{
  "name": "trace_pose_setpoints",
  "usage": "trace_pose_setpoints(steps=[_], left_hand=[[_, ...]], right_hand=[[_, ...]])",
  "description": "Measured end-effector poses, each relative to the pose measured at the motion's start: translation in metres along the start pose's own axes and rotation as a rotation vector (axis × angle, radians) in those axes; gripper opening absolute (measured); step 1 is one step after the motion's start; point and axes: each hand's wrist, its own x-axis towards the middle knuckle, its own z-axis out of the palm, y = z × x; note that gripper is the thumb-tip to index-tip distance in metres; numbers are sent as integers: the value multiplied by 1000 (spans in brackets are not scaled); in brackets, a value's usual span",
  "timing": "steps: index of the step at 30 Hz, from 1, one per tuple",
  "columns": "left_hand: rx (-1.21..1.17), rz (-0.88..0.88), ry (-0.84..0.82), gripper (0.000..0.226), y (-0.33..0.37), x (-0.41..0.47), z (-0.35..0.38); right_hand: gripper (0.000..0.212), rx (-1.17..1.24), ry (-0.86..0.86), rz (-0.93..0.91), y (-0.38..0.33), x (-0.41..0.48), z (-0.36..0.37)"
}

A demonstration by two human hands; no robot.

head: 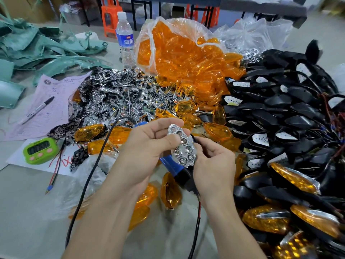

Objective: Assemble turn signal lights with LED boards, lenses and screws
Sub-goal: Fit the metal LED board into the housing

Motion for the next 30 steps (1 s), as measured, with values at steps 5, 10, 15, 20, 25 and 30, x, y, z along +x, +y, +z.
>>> trace_pose_setpoints(steps=[5, 10, 15, 20, 25, 30], left_hand=[[318, 93, 44, 46, -7, 6, -4], [565, 165, 151, 42, -11, 10, -10], [590, 186, 157, 44, -8, 12, -10], [521, 179, 101, 52, -3, 14, -14], [540, 213, 164, 44, 2, 9, -20], [84, 36, 57, 35, 8, 6, -29]], right_hand=[[23, 109, -47, 179, 4, 4, -5], [28, 337, -129, 280, 0, 1, -13], [29, 446, -198, 354, 0, 1, -19], [34, 562, -327, 413, -1, 1, -25], [29, 523, -300, 392, 3, 1, -20], [29, 459, -208, 431, 7, 2, -17]])
